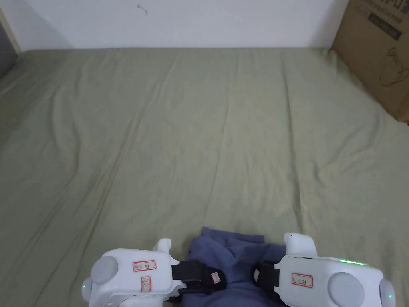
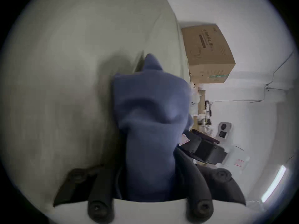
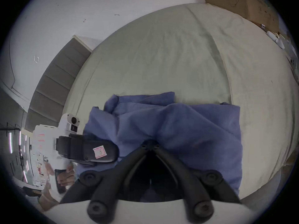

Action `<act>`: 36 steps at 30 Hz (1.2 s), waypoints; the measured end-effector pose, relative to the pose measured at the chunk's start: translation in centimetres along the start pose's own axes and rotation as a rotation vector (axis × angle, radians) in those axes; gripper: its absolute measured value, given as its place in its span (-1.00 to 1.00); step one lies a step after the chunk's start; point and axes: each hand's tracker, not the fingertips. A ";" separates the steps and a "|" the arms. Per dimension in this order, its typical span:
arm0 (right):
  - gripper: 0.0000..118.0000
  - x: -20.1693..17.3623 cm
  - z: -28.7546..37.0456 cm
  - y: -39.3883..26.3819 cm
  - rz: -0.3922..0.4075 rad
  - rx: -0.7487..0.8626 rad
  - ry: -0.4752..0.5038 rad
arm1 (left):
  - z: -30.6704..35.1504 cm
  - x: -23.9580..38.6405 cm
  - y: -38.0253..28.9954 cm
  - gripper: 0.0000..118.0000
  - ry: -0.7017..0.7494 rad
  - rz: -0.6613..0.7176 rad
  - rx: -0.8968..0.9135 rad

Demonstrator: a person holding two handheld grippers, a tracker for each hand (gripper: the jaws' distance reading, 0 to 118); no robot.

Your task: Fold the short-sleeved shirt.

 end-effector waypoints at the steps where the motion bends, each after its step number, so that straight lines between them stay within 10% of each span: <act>1: -1.00 -0.4 0.5 0.1 0.006 0.007 -0.004 | 0.6 -0.1 0.2 -0.60 -0.028 0.035 -0.005; 8: -1.00 -2.9 1.7 1.5 0.080 0.068 -0.030 | 6.5 0.1 2.0 -0.60 0.026 -0.017 0.052; 27: -1.00 -4.4 -0.5 2.5 0.140 -0.001 -0.172 | 40.6 -4.7 11.6 -0.58 1.021 -0.030 0.403; 32: -1.00 -5.0 -0.7 2.6 0.170 -0.010 -0.184 | 41.3 -3.5 11.8 0.58 1.248 -0.065 0.448; 36: -1.00 -5.1 -1.0 2.6 0.195 -0.004 -0.199 | 40.9 -1.6 10.2 0.71 1.155 -0.078 0.517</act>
